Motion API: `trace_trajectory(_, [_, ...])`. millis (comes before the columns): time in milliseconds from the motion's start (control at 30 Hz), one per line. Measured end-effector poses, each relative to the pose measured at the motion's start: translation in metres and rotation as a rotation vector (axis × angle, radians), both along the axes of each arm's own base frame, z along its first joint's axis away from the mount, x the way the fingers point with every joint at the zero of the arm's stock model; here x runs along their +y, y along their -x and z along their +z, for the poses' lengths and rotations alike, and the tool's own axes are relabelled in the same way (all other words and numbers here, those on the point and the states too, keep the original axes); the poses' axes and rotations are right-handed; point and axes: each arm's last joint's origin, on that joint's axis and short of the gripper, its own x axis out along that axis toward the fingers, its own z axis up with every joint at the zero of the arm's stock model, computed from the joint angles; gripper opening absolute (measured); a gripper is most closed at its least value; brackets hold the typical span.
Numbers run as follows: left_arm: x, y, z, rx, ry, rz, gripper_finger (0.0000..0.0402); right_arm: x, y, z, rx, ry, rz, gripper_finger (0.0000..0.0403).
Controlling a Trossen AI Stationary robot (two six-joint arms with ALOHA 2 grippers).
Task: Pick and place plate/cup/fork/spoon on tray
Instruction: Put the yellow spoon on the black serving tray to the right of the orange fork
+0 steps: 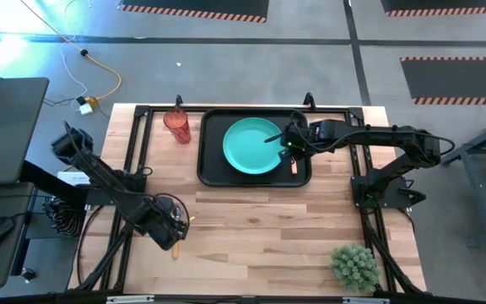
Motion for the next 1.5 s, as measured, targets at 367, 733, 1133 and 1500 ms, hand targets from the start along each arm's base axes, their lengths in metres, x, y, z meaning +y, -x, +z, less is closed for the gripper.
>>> trace_trajectory(367, [0.000, -0.001, -0.002, 0.007, -0.011, -0.026, 0.0060, 0.000, -0.002, 0.001, -0.015, 0.011, 0.016, 0.0103])
trace_trajectory(733, [0.002, -0.002, -0.002, -0.010, -0.035, 0.037, 0.0060, -0.001, -0.002, 0.001, -0.016, 0.013, 0.024, 0.0103])
trace_trajectory(1133, [0.001, -0.002, -0.002, 0.019, 0.007, 0.080, 0.0079, 0.000, -0.003, 0.001, 0.001, 0.024, 0.090, 0.0103])
trace_trajectory(1500, [-0.004, -0.009, -0.021, 0.057, -0.047, 0.220, 0.0146, -0.001, -0.005, 0.001, -0.006, 0.039, 0.120, 0.0103])
